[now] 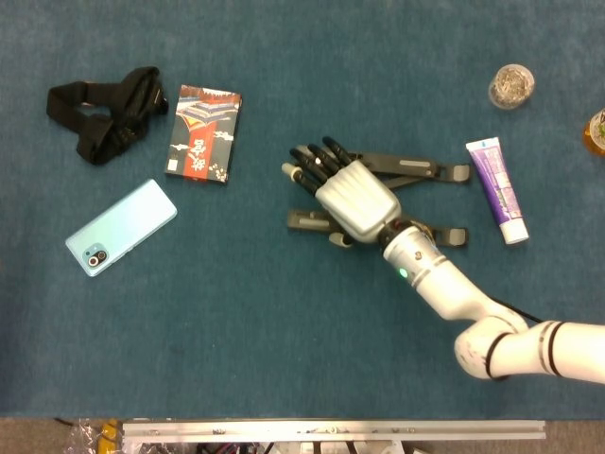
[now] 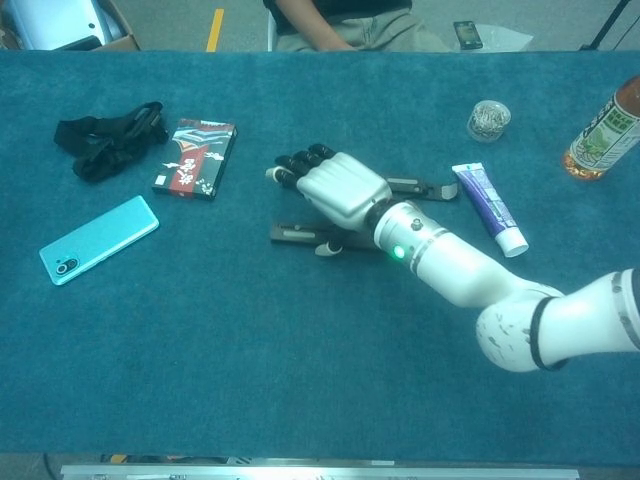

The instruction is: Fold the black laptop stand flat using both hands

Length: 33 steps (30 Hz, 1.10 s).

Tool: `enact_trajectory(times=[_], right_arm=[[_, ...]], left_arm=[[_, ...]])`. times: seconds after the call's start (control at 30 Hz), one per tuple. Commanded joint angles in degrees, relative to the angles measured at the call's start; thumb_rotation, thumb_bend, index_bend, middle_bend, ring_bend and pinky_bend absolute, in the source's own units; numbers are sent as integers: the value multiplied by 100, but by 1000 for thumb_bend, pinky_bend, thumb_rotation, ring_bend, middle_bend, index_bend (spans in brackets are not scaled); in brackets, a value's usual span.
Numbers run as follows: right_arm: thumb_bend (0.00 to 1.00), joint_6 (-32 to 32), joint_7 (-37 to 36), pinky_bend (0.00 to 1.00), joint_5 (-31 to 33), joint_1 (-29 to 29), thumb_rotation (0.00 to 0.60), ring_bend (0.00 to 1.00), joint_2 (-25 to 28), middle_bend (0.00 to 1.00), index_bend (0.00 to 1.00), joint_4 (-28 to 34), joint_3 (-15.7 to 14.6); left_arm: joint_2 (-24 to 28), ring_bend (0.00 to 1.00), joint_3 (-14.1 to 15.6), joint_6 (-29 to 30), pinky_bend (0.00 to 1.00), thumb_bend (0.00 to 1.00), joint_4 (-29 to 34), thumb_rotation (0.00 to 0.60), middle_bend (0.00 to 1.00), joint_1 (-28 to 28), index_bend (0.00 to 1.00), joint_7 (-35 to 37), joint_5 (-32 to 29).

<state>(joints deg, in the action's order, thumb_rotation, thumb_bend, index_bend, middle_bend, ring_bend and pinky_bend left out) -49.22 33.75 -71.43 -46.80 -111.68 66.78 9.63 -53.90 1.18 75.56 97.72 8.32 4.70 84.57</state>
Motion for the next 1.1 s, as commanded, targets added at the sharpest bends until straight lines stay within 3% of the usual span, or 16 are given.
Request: enact_trajectory(times=[0.03, 0.23, 0.4, 0.57, 0.87, 1.1], right_arm=[[104, 9, -51, 5, 139, -74, 539, 0, -117, 0, 0, -144, 143], [105, 320, -726, 5, 580, 9, 540, 0, 249, 0, 0, 680, 375], [110, 753, -1332, 5, 1408, 118, 540, 0, 1076, 0, 0, 1752, 735], [127, 873, -1660, 5, 2114, 195, 539, 0, 1844, 0, 0, 2441, 908], [136, 862, -2005, 5, 3030, 259, 539, 0, 2808, 0, 0, 3058, 710], [135, 854, -2223, 5, 3321, 254, 539, 0, 3072, 0, 0, 3107, 465]], left_arm=[[-3, 0, -3, -17, 0, 285, -4, 600, 0, 15, 0, -3, 13], [24, 0, -44, -172, 0, 285, 61, 600, 0, 216, 0, -97, 204], [32, 0, -61, -423, 0, 285, 200, 600, 0, 505, 0, -166, 505], [-50, 0, -78, -782, 0, 285, 326, 600, 0, 840, 0, -339, 731], [-584, 0, -185, -1631, 0, 285, 504, 600, 0, 1491, 0, -816, 656], [-1140, 0, -343, -2154, 0, 285, 367, 600, 0, 1935, 0, -1006, 335]])
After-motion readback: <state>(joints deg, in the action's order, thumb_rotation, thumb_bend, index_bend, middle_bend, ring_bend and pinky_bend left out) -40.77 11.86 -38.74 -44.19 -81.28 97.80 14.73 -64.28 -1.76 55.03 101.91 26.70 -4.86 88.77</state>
